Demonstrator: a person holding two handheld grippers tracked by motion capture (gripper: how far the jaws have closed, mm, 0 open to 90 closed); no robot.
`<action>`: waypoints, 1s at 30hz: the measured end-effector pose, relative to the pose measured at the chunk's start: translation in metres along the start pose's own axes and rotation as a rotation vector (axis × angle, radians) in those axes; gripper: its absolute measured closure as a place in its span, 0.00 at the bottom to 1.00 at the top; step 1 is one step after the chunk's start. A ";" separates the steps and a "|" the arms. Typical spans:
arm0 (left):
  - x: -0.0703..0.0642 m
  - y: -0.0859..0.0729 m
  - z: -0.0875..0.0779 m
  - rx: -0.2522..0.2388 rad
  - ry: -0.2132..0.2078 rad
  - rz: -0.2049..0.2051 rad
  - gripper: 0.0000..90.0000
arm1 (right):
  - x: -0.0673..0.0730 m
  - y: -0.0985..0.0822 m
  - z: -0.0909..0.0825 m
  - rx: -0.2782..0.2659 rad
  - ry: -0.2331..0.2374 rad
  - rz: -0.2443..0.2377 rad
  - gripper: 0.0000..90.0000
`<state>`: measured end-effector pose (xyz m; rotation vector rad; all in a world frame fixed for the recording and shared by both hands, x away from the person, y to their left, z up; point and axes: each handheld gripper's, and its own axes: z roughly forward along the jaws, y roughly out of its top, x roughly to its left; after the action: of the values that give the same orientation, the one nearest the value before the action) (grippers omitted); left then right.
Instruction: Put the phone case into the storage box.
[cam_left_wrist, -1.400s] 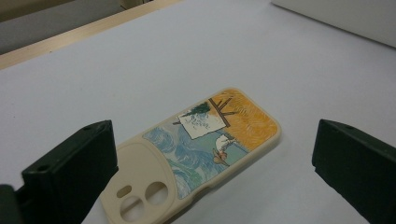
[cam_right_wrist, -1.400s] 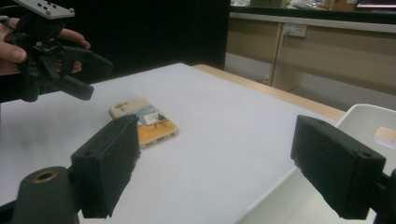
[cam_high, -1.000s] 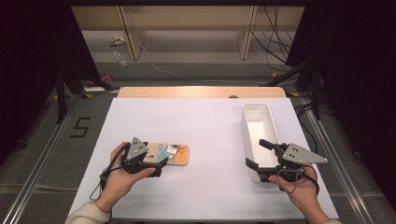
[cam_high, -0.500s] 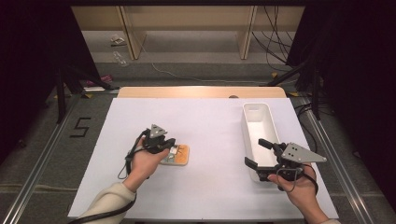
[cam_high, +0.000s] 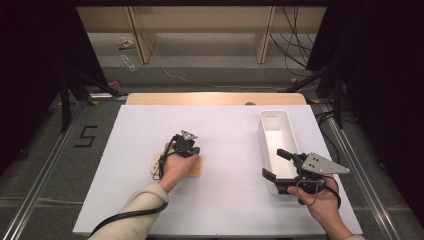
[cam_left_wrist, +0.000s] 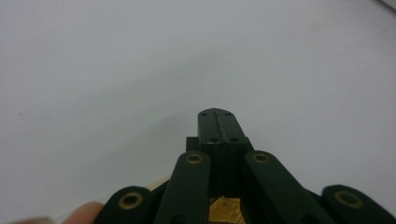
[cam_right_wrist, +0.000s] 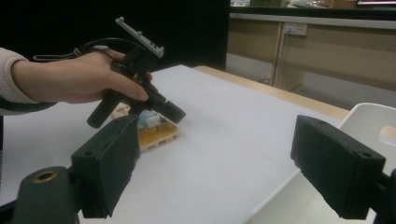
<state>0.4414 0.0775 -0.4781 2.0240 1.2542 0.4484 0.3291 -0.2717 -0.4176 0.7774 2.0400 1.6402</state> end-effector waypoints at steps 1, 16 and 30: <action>0.000 0.000 0.000 0.000 0.000 0.000 1.00 | 0.000 0.000 0.000 0.000 0.000 0.000 0.18; -0.004 0.000 0.012 0.020 0.013 -0.008 1.00 | 0.000 -0.001 0.000 0.008 0.003 0.009 0.18; -0.012 -0.003 0.007 0.054 -0.001 0.019 1.00 | -0.001 -0.002 0.000 0.014 0.006 0.011 0.18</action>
<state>0.4384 0.0654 -0.4844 2.0826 1.2599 0.4264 0.3295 -0.2720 -0.4198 0.7909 2.0569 1.6385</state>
